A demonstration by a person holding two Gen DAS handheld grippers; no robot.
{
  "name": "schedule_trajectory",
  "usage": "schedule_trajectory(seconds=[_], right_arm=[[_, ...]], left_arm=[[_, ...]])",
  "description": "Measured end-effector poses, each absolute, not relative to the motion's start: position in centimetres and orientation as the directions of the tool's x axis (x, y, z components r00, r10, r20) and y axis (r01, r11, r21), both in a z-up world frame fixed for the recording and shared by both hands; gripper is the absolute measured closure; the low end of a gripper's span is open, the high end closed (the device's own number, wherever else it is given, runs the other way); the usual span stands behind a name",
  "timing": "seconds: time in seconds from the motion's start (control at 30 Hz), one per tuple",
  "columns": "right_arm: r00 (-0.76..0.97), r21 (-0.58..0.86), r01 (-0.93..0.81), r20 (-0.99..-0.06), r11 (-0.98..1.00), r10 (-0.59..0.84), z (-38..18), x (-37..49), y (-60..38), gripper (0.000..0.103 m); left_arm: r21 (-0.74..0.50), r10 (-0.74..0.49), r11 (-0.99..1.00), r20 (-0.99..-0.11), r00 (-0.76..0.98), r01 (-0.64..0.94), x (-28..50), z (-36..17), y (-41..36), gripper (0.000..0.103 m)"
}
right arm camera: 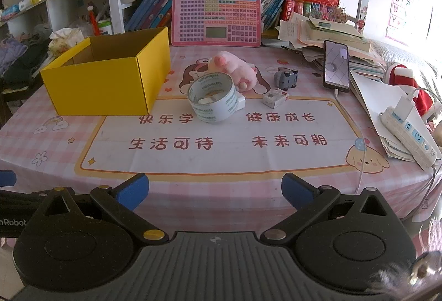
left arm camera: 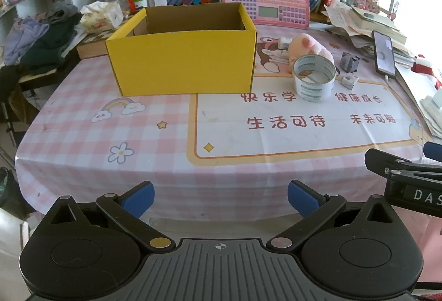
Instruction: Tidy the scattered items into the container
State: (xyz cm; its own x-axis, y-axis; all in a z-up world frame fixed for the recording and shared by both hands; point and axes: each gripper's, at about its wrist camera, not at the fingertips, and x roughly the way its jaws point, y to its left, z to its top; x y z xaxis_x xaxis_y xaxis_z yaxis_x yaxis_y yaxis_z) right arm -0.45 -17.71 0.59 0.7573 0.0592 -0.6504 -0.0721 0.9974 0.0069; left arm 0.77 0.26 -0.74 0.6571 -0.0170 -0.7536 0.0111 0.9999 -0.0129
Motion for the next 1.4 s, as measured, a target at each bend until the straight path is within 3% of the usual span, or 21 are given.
schedule_trajectory(seconds=[0.83, 1.4], right_arm=[[0.754, 0.003, -0.021, -0.656, 1.0, 0.018, 0.0, 1.1, -19.2, 0.0], [0.756, 0.008, 0.003, -0.654, 1.0, 0.003, 0.2, 7.0, -22.7, 0.0]], left_arm=[[-0.036, -0.069, 0.997, -0.755, 0.652, 0.064, 2.7, -1.4, -1.1, 0.0], [-0.039, -0.134, 0.987, -0.737, 0.663, 0.157, 8.4, -1.4, -5.8, 0.0]])
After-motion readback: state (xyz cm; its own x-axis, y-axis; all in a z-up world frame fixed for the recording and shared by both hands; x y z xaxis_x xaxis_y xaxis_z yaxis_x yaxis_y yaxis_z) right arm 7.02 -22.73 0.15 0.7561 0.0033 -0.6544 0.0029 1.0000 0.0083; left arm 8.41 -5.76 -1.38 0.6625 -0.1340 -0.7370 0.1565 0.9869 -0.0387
